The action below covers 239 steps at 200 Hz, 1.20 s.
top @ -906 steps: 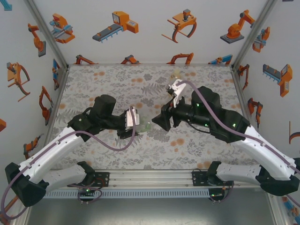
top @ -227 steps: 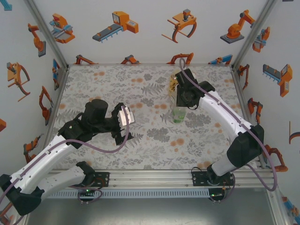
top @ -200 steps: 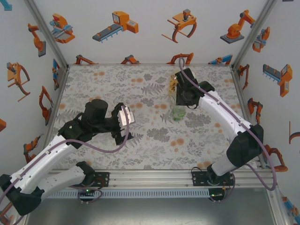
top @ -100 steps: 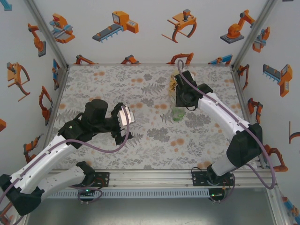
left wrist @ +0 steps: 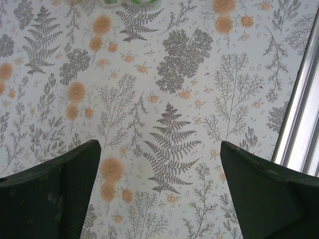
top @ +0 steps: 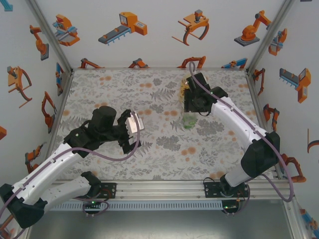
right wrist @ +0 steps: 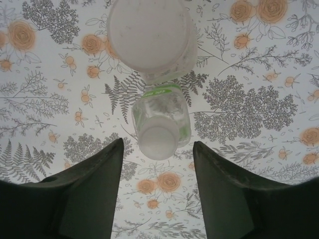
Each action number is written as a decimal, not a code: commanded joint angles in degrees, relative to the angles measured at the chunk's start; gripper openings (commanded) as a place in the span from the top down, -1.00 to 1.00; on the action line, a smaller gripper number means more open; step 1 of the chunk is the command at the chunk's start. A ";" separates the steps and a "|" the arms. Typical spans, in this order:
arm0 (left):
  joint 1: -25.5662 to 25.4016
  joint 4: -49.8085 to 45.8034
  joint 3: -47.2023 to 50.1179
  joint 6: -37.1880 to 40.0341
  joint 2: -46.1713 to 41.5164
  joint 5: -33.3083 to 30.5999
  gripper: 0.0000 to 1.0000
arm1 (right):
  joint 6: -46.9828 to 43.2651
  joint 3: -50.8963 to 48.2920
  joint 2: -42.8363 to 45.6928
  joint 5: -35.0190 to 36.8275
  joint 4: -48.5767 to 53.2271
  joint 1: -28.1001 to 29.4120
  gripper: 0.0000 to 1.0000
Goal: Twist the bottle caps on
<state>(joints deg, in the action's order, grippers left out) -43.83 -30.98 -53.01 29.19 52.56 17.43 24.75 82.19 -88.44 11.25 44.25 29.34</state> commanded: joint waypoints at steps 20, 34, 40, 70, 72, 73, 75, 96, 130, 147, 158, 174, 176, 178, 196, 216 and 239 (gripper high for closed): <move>1.29 2.89 0.98 -3.46 1.29 -5.20 -0.94 | -3.20 5.40 3.54 1.62 3.91 -1.69 -0.32; 2.90 4.22 1.69 -4.79 1.88 -6.65 -0.94 | -4.39 5.26 4.81 2.99 4.08 -3.10 -0.46; 3.94 5.01 2.21 -5.52 2.13 -6.80 -0.94 | -4.93 4.94 5.30 3.44 4.10 -4.01 -0.54; 10.68 10.41 5.95 -9.74 1.97 -7.79 -0.94 | -7.52 0.88 6.99 4.53 3.76 -9.91 -0.94; 11.11 10.83 6.22 -9.98 1.95 -8.06 -0.94 | -7.77 0.47 7.04 4.61 3.63 -10.36 -0.97; 11.30 11.02 6.33 -10.14 1.94 -8.22 -0.94 | -7.87 0.32 7.09 4.64 3.51 -10.53 -0.97; 11.71 11.47 6.65 -10.36 1.94 -8.54 -0.94 | -8.12 -0.20 7.13 4.68 3.37 -10.95 -0.98; 15.62 15.87 9.36 -13.22 2.22 -12.09 -0.94 | -10.05 -5.88 7.78 5.15 0.23 -15.01 -0.98; 22.12 24.94 13.99 -19.53 4.37 -18.38 -0.94 | -11.53 -18.45 9.66 3.34 -12.60 -20.84 -0.99; 25.45 29.99 16.14 -22.45 6.47 -20.37 -0.94 | -12.04 -24.33 9.87 1.50 -20.82 -23.31 -0.98; 27.10 32.96 17.23 -23.34 8.42 -21.40 -0.94 | -13.16 -28.39 9.87 0.79 -26.73 -24.33 -0.99; 29.11 36.77 18.12 -23.95 11.92 -22.57 -0.94 | -15.49 -34.10 9.56 -0.68 -35.99 -25.57 -0.99; 29.36 37.15 18.25 -23.99 12.43 -22.71 -0.94 | -15.82 -34.77 9.53 -0.91 -37.33 -25.63 -0.99; 29.60 37.69 18.29 -23.98 12.91 -22.86 -0.94 | -16.10 -35.47 9.48 -1.06 -38.43 -25.76 -0.99; 31.44 43.51 19.55 -24.28 16.49 -23.05 -0.94 | -17.73 -41.19 9.26 -3.25 -49.59 -26.71 -0.99; 33.55 52.33 21.81 -24.00 20.19 -21.57 -0.94 | -17.93 -47.21 8.59 -5.91 -62.56 -27.94 -0.99; 35.18 59.56 22.62 -22.15 24.76 -20.14 -0.94 | -18.43 -50.18 6.10 -7.73 -68.99 -29.13 -0.99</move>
<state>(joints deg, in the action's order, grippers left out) -10.02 16.49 -31.14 6.66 74.08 -3.92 8.05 34.50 -80.51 6.76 -7.62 1.50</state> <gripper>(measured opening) 0.968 0.993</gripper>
